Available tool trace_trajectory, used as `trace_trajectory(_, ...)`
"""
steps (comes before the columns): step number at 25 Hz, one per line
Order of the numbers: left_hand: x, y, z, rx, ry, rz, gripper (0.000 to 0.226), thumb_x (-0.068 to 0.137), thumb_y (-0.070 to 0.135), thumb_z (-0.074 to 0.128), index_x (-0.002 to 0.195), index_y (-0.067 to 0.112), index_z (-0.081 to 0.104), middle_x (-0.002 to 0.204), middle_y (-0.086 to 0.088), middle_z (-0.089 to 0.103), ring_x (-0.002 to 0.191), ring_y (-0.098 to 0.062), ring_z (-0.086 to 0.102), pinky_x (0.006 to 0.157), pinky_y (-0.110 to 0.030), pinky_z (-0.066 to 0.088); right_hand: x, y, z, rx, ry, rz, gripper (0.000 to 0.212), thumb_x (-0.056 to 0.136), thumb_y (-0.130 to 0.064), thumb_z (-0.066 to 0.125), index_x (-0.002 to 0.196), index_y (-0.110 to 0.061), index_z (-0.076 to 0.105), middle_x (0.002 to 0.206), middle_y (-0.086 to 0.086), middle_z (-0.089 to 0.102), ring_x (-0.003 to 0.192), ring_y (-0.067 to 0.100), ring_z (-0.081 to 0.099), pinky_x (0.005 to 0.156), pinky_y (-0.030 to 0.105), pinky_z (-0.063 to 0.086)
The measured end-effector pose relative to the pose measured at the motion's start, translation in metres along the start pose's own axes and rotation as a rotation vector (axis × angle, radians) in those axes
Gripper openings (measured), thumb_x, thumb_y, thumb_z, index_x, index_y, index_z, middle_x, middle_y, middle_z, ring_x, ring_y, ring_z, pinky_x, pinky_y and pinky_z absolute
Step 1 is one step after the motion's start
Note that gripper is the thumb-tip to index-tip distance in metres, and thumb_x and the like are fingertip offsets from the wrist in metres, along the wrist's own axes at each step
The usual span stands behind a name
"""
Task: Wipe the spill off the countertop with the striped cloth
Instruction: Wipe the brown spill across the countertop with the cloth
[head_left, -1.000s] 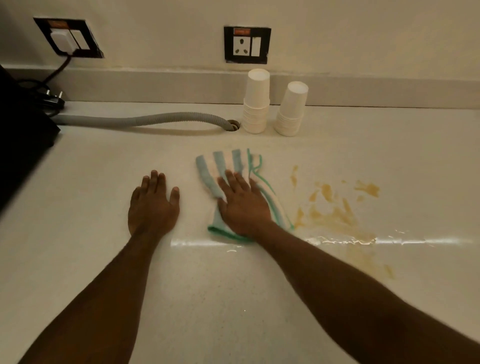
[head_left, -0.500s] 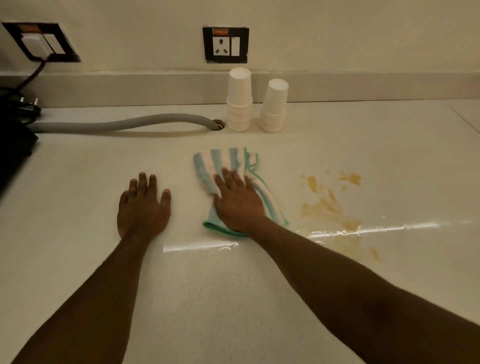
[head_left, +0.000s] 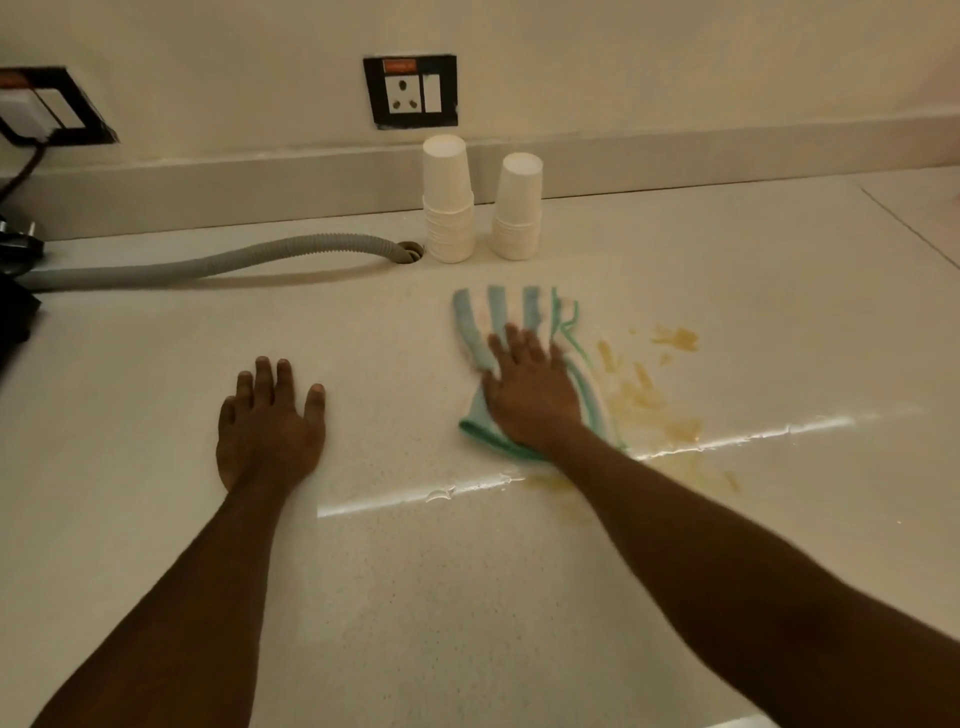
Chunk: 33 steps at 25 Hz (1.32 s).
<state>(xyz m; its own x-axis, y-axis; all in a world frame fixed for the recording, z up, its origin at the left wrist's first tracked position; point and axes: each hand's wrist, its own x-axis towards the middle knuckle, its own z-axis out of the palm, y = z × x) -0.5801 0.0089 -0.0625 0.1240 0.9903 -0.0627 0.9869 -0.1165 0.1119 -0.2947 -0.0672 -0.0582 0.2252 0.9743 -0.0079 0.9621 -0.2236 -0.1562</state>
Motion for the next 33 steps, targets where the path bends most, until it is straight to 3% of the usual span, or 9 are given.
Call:
trace_trajectory(3, 0.001, -0.003, 0.004, -0.006, 0.001, 0.005, 0.074, 0.093, 0.061, 0.004, 0.154, 0.018, 0.003, 0.163, -0.004, -0.001, 0.15, -0.024, 0.001, 0.12, -0.042, 0.006, -0.002, -0.036, 0.008, 0.019, -0.095, -0.178, 0.062, 0.096, -0.048, 0.012, 0.152, -0.023, 0.013, 0.163, 0.003, 0.008, 0.149, 0.023, 0.005, 0.117, 0.047, -0.001)
trace_trajectory(5, 0.002, -0.006, 0.006, -0.006, 0.006, 0.015, 0.076, 0.092, 0.063, 0.002, 0.154, 0.019, 0.002, 0.163, -0.003, 0.0, 0.15, -0.023, 0.002, 0.12, -0.041, 0.005, 0.023, -0.019, -0.001, 0.012, -0.107, -0.183, 0.059, 0.099, -0.046, 0.016, 0.153, -0.024, 0.012, 0.163, 0.003, 0.008, 0.149, 0.022, 0.007, 0.118, 0.048, 0.002)
trace_trajectory(12, 0.0, -0.002, 0.003, -0.009, 0.018, 0.012, 0.073, 0.095, 0.059, 0.009, 0.154, 0.017, 0.006, 0.163, -0.004, 0.003, 0.15, -0.025, 0.004, 0.119, -0.042, 0.006, 0.025, 0.098, -0.028, 0.019, -0.02, 0.214, 0.057, 0.101, -0.039, 0.025, 0.153, -0.019, 0.015, 0.163, 0.007, 0.008, 0.149, 0.026, 0.007, 0.119, 0.05, 0.005)
trace_trajectory(15, 0.0, -0.001, 0.001, -0.018, 0.01, 0.026, 0.074, 0.094, 0.06, 0.008, 0.154, 0.017, 0.004, 0.163, -0.004, 0.001, 0.15, -0.025, 0.003, 0.12, -0.043, 0.006, -0.014, 0.045, -0.007, -0.032, 0.038, 0.104, 0.058, 0.099, -0.039, 0.025, 0.152, -0.018, 0.019, 0.162, 0.008, 0.013, 0.148, 0.027, 0.012, 0.117, 0.051, 0.006)
trace_trajectory(19, 0.0, -0.004, 0.003, -0.029, 0.015, 0.035, 0.077, 0.092, 0.063, 0.006, 0.154, 0.017, 0.005, 0.163, -0.004, 0.001, 0.15, -0.024, 0.003, 0.12, -0.043, 0.006, 0.007, 0.015, -0.006, 0.013, -0.091, -0.073, 0.059, 0.099, -0.044, 0.018, 0.153, -0.021, 0.013, 0.163, 0.003, 0.006, 0.149, 0.023, 0.005, 0.118, 0.048, 0.002)
trace_trajectory(23, -0.001, -0.006, 0.003, -0.001, 0.003, 0.04, 0.078, 0.092, 0.063, 0.005, 0.154, 0.016, 0.004, 0.163, -0.004, 0.0, 0.15, -0.024, 0.002, 0.12, -0.042, 0.006, 0.05, 0.083, -0.025, 0.032, -0.094, 0.089, 0.056, 0.101, -0.041, 0.021, 0.153, -0.022, 0.012, 0.163, 0.001, 0.005, 0.149, 0.021, 0.005, 0.119, 0.048, 0.003)
trace_trajectory(27, 0.004, -0.001, -0.001, -0.023, 0.003, 0.049, 0.076, 0.094, 0.061, 0.009, 0.154, 0.015, 0.006, 0.163, -0.005, 0.002, 0.15, -0.025, 0.003, 0.12, -0.043, 0.007, 0.022, 0.141, -0.039, 0.035, -0.019, 0.281, 0.056, 0.101, -0.038, 0.023, 0.153, -0.018, 0.014, 0.163, 0.006, 0.007, 0.149, 0.026, 0.006, 0.118, 0.052, 0.006)
trace_trajectory(29, 0.004, -0.001, 0.002, -0.016, 0.0, 0.035, 0.077, 0.093, 0.062, 0.008, 0.154, 0.015, 0.005, 0.163, -0.005, 0.002, 0.15, -0.026, 0.003, 0.12, -0.044, 0.007, -0.011, 0.127, -0.028, 0.006, 0.032, 0.276, 0.056, 0.1, -0.038, 0.024, 0.152, -0.016, 0.018, 0.162, 0.008, 0.013, 0.148, 0.028, 0.012, 0.117, 0.053, 0.008)
trace_trajectory(33, 0.007, -0.013, 0.011, -0.021, 0.0, 0.035, 0.083, 0.089, 0.067, 0.005, 0.154, 0.016, 0.007, 0.163, -0.005, 0.003, 0.15, -0.027, 0.004, 0.119, -0.045, 0.008, -0.038, 0.049, 0.0, 0.012, -0.019, 0.024, 0.06, 0.096, -0.045, 0.017, 0.152, -0.021, 0.019, 0.162, 0.003, 0.013, 0.148, 0.022, 0.011, 0.117, 0.047, 0.004)
